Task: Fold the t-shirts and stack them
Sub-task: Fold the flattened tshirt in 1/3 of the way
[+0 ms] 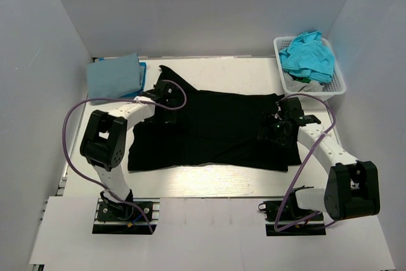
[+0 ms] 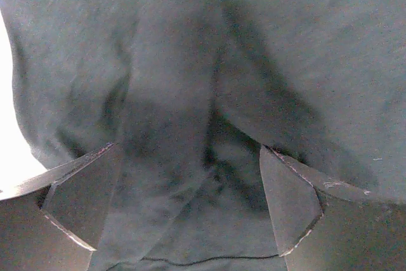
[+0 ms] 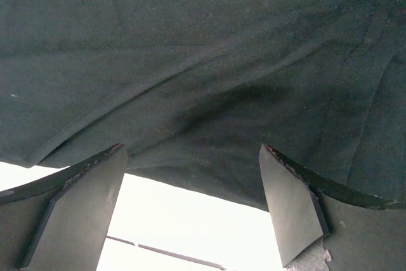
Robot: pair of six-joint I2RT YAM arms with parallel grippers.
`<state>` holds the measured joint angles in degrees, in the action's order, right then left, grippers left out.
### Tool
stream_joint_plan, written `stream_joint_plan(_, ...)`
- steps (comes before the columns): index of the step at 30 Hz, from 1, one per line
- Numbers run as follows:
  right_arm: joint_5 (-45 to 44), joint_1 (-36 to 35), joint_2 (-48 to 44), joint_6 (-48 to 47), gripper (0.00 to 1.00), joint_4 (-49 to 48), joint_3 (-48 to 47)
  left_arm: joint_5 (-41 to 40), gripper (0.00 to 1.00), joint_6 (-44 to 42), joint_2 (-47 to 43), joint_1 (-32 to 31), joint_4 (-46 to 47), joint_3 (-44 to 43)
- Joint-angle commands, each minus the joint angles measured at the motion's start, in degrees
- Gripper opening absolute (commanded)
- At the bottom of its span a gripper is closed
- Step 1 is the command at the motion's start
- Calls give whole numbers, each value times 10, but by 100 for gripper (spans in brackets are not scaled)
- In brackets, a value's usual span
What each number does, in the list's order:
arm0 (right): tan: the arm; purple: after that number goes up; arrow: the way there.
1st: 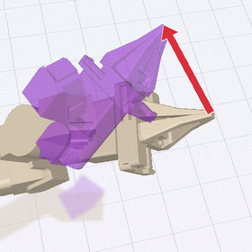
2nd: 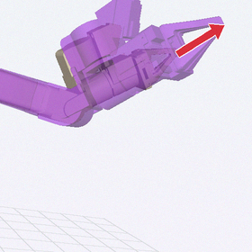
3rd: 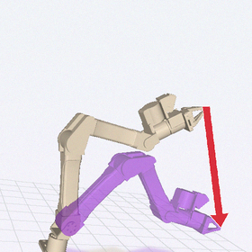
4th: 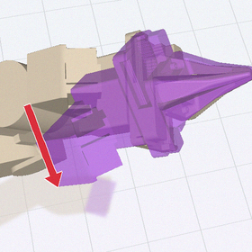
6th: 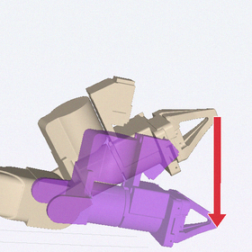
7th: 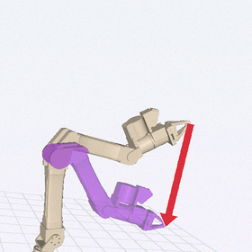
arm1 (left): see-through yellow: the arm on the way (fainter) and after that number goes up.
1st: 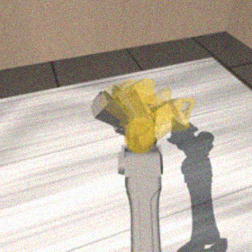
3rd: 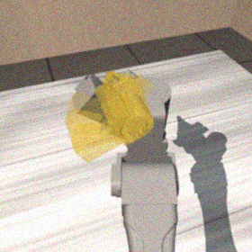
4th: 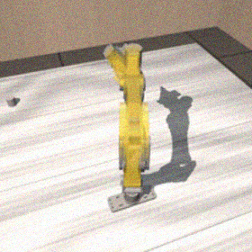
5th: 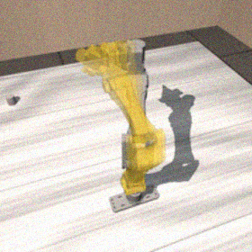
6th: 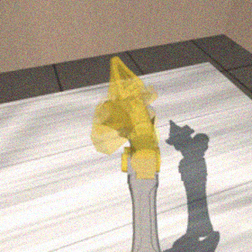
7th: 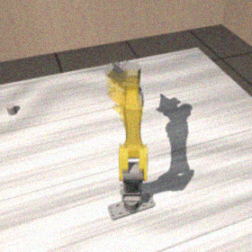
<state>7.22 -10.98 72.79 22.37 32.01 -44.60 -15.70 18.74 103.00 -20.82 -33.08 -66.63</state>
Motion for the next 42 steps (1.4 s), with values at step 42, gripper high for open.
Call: stream_joint_plan(42, 22, -23, -34, 70, 90, -117, 141, 196, 100, 233, -214, -9, 66, 257)
